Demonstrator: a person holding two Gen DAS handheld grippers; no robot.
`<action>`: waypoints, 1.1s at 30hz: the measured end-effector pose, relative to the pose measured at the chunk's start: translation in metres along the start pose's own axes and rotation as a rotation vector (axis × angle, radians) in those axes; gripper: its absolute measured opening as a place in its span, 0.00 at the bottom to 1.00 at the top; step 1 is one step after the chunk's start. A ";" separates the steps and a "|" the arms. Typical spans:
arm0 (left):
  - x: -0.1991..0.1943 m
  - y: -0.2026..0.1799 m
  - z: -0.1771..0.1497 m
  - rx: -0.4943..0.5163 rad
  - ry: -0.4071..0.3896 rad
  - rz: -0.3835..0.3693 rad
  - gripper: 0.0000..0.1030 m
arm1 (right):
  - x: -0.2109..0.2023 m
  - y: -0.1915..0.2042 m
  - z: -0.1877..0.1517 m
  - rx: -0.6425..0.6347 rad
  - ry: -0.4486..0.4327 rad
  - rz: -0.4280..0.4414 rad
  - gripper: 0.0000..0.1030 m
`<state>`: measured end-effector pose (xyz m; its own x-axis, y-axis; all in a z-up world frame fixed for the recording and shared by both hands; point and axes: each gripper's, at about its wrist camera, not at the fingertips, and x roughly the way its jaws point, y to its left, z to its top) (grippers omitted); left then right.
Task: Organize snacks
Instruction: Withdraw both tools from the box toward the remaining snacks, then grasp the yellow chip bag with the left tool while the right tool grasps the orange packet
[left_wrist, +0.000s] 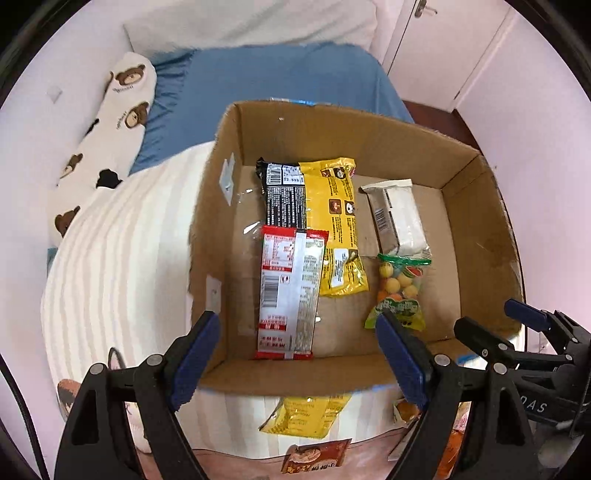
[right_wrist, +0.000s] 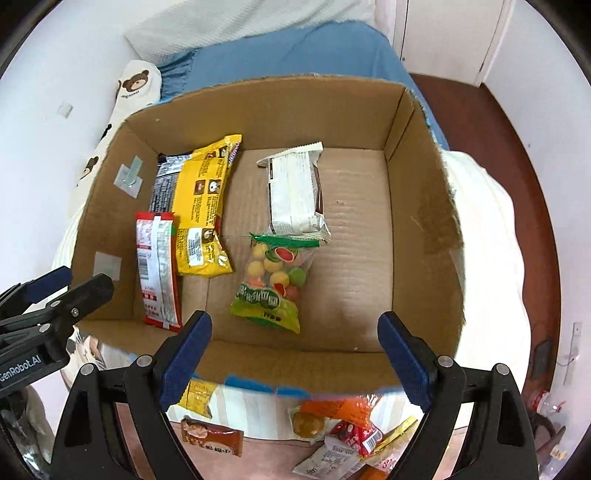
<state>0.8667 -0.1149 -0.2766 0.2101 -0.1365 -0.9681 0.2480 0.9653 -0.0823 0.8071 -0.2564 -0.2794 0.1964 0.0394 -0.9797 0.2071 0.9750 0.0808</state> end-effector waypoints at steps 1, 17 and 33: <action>-0.006 0.000 -0.005 -0.001 -0.017 0.003 0.83 | -0.005 0.000 -0.004 0.003 -0.015 -0.001 0.91; -0.083 -0.007 -0.061 0.038 -0.209 0.004 0.83 | -0.086 0.010 -0.063 0.034 -0.241 -0.019 0.97; 0.007 -0.001 -0.112 0.081 0.025 0.013 0.83 | -0.038 -0.031 -0.142 0.289 -0.101 0.077 0.97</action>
<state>0.7625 -0.0918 -0.3102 0.1906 -0.1176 -0.9746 0.3210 0.9457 -0.0514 0.6574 -0.2573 -0.2705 0.3131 0.0748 -0.9468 0.4493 0.8666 0.2170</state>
